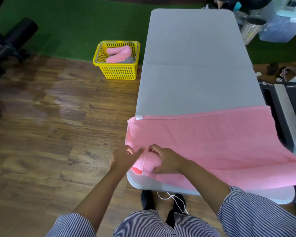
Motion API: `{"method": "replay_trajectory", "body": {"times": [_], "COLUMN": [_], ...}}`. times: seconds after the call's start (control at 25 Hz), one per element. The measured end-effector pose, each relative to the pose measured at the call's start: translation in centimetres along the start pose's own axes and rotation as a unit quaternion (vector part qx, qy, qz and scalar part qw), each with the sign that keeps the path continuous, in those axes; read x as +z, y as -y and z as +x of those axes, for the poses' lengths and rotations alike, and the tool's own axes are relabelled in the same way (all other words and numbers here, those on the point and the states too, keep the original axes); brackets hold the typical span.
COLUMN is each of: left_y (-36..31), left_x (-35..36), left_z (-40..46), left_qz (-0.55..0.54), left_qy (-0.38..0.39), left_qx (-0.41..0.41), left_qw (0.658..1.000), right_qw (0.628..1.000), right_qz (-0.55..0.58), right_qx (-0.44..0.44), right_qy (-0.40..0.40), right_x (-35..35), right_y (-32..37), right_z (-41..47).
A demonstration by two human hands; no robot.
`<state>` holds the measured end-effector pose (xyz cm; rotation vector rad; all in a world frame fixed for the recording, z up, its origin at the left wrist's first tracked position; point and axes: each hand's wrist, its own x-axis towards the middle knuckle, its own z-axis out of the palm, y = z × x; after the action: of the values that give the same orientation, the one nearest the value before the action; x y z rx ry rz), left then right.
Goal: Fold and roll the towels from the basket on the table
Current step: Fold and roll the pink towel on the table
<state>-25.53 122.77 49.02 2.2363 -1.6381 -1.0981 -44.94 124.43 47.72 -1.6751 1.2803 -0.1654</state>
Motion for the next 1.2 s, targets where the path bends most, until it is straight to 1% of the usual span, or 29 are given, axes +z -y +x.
{"method": "replay_trajectory", "body": {"times": [0.12,0.28,0.44,0.6,0.72,0.8,0.92,1.0,1.08,1.12,1.2], "left_y": [-0.5,-1.3,-1.7,-2.6,-3.3,-3.5,-3.0,-2.5,-2.0,-1.8,-1.7], "left_x": [0.5,1.1,1.7,2.9,3.9,3.5,2.3,2.2,3.1,3.7,4.6], "left_z": [-0.8,-1.8,-2.3,-2.6,-3.7,-4.2,-5.3,-6.1,-6.6,-6.6,-6.8], "left_qz": [-0.001,0.017,-0.012,0.053,0.073,0.068,-0.003,-0.045,-0.037,-0.032,-0.017], "left_qy": [0.005,-0.008,-0.022,-0.024,-0.056,-0.096,-0.171,-0.184,-0.175,-0.176,-0.197], "left_qx": [-0.011,0.008,0.023,0.034,0.034,0.016,-0.019,-0.036,-0.043,-0.033,0.034], "left_qw": [1.000,1.000,0.999,0.998,0.995,0.993,0.985,0.981,0.983,0.983,0.980], "right_qw": [1.000,1.000,0.998,0.992,0.978,0.966,0.945,0.926,0.913,0.910,0.910], "right_qz": [-0.021,-0.021,-0.049,-0.120,-0.196,-0.234,-0.293,-0.338,-0.369,-0.373,-0.362], "right_qx": [-0.014,-0.007,0.004,-0.022,-0.062,-0.091,-0.114,-0.114,-0.097,-0.089,-0.094], "right_qy": [-0.004,-0.009,-0.025,-0.030,-0.046,-0.067,-0.092,-0.126,-0.145,-0.157,-0.182], "right_x": [0.0,-0.2,-0.6,0.2,0.8,0.9,-0.1,-1.1,-2.1,-2.6,-4.0], "right_y": [0.2,0.1,0.0,-0.6,-1.0,-1.6,-3.4,-5.5,-8.0,-9.4,-12.3], "right_z": [0.0,0.0,-0.4,-0.5,-1.4,-2.6,-4.2,-5.9,-8.0,-9.4,-12.9]}}
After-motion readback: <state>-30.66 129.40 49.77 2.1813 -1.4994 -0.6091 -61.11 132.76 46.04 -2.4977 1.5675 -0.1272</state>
